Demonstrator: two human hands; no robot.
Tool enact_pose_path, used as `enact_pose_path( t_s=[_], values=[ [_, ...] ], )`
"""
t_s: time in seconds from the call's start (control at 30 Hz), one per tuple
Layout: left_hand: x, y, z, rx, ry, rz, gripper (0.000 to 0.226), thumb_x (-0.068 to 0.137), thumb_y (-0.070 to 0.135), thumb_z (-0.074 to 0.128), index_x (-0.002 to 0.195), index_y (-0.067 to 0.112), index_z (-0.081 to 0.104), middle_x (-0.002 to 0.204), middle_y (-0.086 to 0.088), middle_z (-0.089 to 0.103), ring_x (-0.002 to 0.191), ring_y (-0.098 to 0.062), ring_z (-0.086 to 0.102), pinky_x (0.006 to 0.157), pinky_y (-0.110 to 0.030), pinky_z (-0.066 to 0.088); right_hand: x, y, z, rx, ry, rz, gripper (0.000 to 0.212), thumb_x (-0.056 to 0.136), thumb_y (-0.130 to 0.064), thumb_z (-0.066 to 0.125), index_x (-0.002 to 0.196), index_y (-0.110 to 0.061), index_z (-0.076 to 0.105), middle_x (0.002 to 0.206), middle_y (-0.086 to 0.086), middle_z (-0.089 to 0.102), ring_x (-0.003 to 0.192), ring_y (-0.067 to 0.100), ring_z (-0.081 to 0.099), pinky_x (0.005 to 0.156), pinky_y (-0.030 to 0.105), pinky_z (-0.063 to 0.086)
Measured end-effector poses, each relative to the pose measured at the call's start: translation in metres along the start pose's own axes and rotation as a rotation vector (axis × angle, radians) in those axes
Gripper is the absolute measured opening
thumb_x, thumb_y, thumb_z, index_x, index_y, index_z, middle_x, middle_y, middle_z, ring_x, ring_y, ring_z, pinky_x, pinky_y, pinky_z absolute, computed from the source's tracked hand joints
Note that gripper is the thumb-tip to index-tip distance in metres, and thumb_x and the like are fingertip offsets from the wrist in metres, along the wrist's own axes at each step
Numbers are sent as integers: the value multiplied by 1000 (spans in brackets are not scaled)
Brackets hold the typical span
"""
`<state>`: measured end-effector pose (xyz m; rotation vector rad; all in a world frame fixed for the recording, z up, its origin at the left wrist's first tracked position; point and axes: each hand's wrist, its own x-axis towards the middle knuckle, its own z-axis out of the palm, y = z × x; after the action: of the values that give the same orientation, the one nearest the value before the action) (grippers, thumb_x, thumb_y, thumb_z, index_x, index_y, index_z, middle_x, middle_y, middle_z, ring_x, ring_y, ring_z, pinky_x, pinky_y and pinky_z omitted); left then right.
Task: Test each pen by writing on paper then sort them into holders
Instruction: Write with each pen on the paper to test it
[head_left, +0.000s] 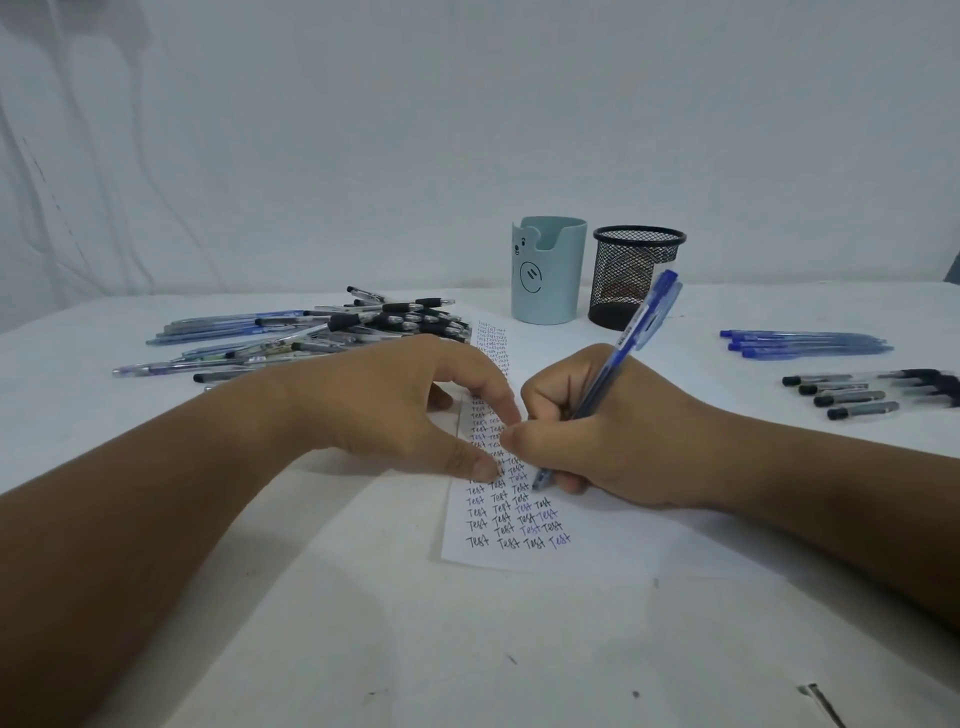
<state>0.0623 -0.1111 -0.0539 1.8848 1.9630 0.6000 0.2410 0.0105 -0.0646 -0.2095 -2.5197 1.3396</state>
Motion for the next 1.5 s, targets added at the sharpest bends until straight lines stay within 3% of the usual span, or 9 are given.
enact_pose_path(
  t_s=[0.17, 0.47, 0.63, 0.77, 0.87, 1.33, 1.5],
  values=[
    [0, 0, 0, 2, -5, -6, 41, 66, 55, 85, 103, 49, 70, 125, 25, 61, 122, 4, 54, 103, -26, 42, -1, -2, 1, -45, 12, -21, 40, 89, 2, 65, 56, 3, 43, 52, 25, 47, 40, 7, 46, 49, 19, 43],
    [0, 1, 0, -3, -6, -21, 40, 67, 50, 85, 104, 46, 71, 125, 25, 61, 122, 4, 54, 104, -24, 41, 0, 1, 0, -37, -4, -29, 41, 90, -1, 66, 55, -1, 45, 48, 10, 53, 43, 9, 45, 53, 23, 46],
    [0, 0, 0, -7, -6, -16, 40, 68, 49, 86, 106, 45, 71, 125, 23, 61, 122, 4, 54, 104, -24, 41, 0, 0, -1, -73, 1, -47, 39, 89, 3, 63, 56, 4, 42, 51, 23, 49, 43, 8, 46, 50, 22, 43],
    [0, 0, 0, 1, -5, -21, 41, 68, 49, 85, 106, 44, 72, 124, 23, 61, 122, 3, 54, 104, -24, 41, 0, 1, -1, -67, -5, -42, 39, 89, 3, 63, 57, 4, 42, 51, 24, 49, 44, 11, 45, 53, 27, 46],
    [0, -1, 0, 5, -5, -15, 43, 67, 53, 87, 106, 45, 71, 125, 24, 61, 122, 4, 54, 103, -25, 42, -1, 1, -1, -80, -10, -56, 39, 88, 5, 62, 56, 4, 39, 53, 28, 43, 42, 8, 44, 50, 22, 42],
    [0, -2, -1, 19, -16, -15, 37, 73, 47, 87, 106, 48, 70, 127, 25, 59, 123, 4, 52, 108, -28, 42, -1, -1, -3, -81, -41, -58, 41, 89, 7, 61, 57, 5, 35, 55, 31, 39, 41, 8, 43, 47, 18, 39],
    [0, -1, 0, 19, -15, 1, 44, 66, 58, 82, 107, 48, 70, 126, 25, 60, 123, 5, 52, 105, -25, 42, 0, 2, -3, -88, -1, -85, 39, 87, 8, 60, 58, 5, 35, 55, 25, 38, 44, 11, 40, 48, 20, 37]
  ],
)
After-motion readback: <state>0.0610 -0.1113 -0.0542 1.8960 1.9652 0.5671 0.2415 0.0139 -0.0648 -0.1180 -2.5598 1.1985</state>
